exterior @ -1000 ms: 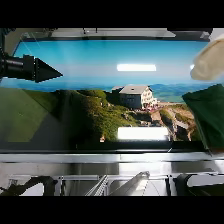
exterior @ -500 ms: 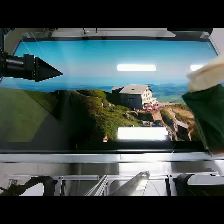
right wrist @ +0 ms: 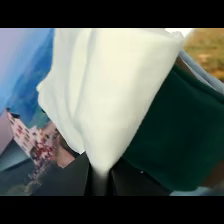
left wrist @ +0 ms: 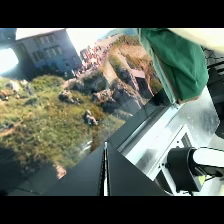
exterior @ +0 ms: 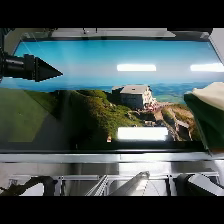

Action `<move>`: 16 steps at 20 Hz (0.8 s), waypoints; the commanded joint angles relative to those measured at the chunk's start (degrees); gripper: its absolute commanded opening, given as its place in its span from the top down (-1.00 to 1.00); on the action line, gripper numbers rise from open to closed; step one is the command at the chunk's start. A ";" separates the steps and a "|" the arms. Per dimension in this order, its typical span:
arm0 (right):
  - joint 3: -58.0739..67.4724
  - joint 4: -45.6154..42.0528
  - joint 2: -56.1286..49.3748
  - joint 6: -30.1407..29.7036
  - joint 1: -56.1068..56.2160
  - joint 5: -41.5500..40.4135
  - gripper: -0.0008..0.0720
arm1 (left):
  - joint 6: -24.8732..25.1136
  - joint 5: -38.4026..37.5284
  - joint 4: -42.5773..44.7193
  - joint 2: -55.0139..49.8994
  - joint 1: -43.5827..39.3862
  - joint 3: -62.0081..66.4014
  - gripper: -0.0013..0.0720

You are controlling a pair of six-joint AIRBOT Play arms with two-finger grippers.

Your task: Fold the shirts.

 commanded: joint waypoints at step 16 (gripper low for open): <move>-34.05 -12.09 4.50 2.91 -5.88 0.81 -0.96 | 0.66 -2.62 0.04 -0.09 -4.39 0.00 0.92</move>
